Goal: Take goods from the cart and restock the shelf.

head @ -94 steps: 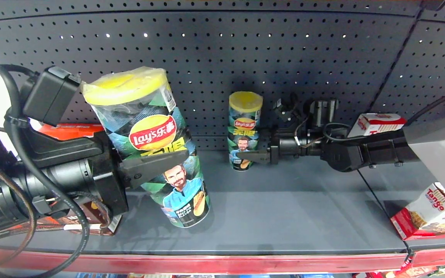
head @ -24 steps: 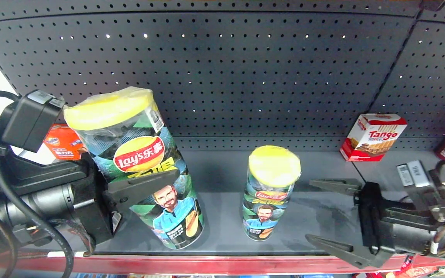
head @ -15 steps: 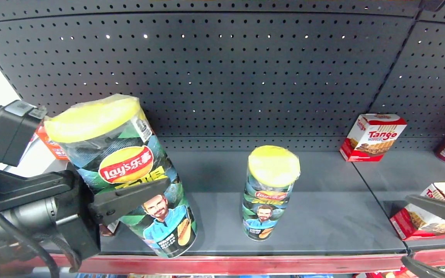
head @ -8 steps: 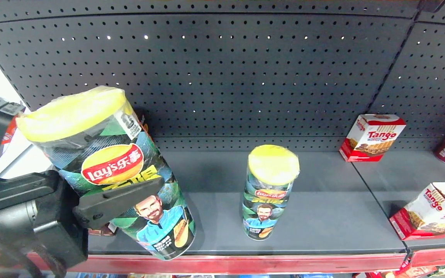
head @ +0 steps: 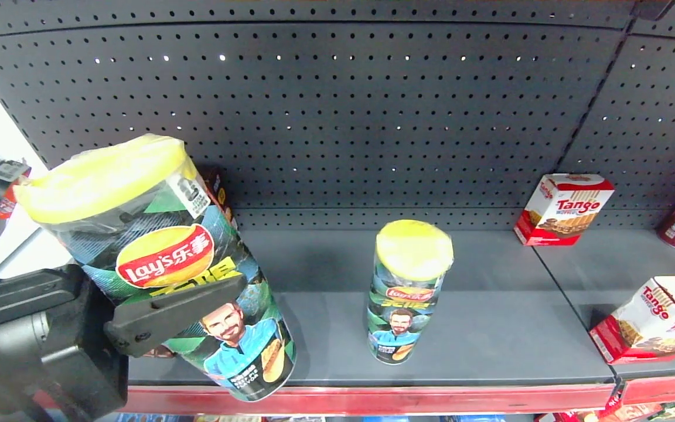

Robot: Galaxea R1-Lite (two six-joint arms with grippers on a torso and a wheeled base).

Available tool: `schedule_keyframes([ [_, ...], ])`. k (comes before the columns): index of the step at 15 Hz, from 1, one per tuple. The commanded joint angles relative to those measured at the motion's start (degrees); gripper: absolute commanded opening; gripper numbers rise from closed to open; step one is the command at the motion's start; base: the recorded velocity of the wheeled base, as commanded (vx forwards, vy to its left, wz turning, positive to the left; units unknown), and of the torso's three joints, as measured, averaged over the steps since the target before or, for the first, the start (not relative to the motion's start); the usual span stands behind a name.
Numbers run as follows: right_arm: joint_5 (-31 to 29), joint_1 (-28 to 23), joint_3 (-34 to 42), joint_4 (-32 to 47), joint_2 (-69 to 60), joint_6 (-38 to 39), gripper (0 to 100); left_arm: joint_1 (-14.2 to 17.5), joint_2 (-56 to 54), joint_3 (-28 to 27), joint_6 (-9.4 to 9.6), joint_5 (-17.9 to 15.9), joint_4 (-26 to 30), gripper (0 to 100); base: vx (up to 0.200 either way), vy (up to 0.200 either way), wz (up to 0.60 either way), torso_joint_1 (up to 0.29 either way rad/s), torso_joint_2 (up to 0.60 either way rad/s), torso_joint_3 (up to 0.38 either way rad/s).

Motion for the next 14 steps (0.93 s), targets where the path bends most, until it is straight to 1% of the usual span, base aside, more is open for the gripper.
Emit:
schedule_keyframes([
  [1,0.04,-0.05,0.05,-0.08,-0.19,-0.04,100,-0.25,-0.01,-0.08,-0.03,-0.10,-0.03,0,0.000,0.000,0.00,0.000,0.00,0.000],
  [5,0.13,-0.05,0.13,0.01,-0.19,-0.04,100,-0.08,0.70,-0.52,0.06,-0.28,0.06,0,0.000,0.000,0.00,0.000,0.00,0.000],
  [6,0.04,-0.05,0.13,-0.08,-0.19,-0.04,100,-0.16,2.02,-0.96,0.93,-0.28,-0.03,0,0.000,0.000,0.00,0.000,0.00,0.000],
  [7,0.04,-0.05,0.13,0.01,-0.19,-0.04,100,-0.16,3.60,-1.84,3.84,-0.36,0.06,0,0.000,0.000,0.00,0.000,0.00,0.000],
  [8,0.04,-0.05,0.05,0.01,-0.19,-0.04,100,-0.08,4.65,-2.19,5.86,-0.36,0.06,0,0.000,0.000,0.00,0.000,0.00,0.000],
  [9,0.04,-0.05,0.13,0.01,-0.19,-0.04,100,0.28,6.85,-3.42,9.37,-0.36,0.06,0,0.000,0.000,0.00,0.000,0.00,0.000],
  [10,0.04,-0.05,0.13,0.01,-0.19,-0.04,100,0.28,9.40,-5.62,11.31,-0.45,-0.03,0,0.000,0.000,0.00,0.000,0.00,0.000],
  [11,0.04,-0.05,0.13,0.01,-0.19,-0.04,100,-0.43,10.72,-8.17,11.04,-2.74,0.06,0,0.000,0.000,0.00,0.000,0.00,0.000],
  [12,0.04,-0.05,0.05,0.01,-0.19,-0.04,100,-0.16,11.68,-9.75,10.95,-4.32,0.06,0,0.000,0.000,0.00,0.000,0.00,0.000],
  [13,0.04,-0.05,0.13,-0.08,-0.19,-0.04,100,0.72,13.71,-12.38,11.31,-4.05,0.32,0,0.000,0.000,0.00,0.000,0.00,0.000],
  [14,0.04,-0.05,0.13,0.01,-0.19,-0.04,100,0.28,14.58,-13.26,11.39,-3.09,0.41,0,0.000,0.000,0.00,0.000,0.00,0.000],
])
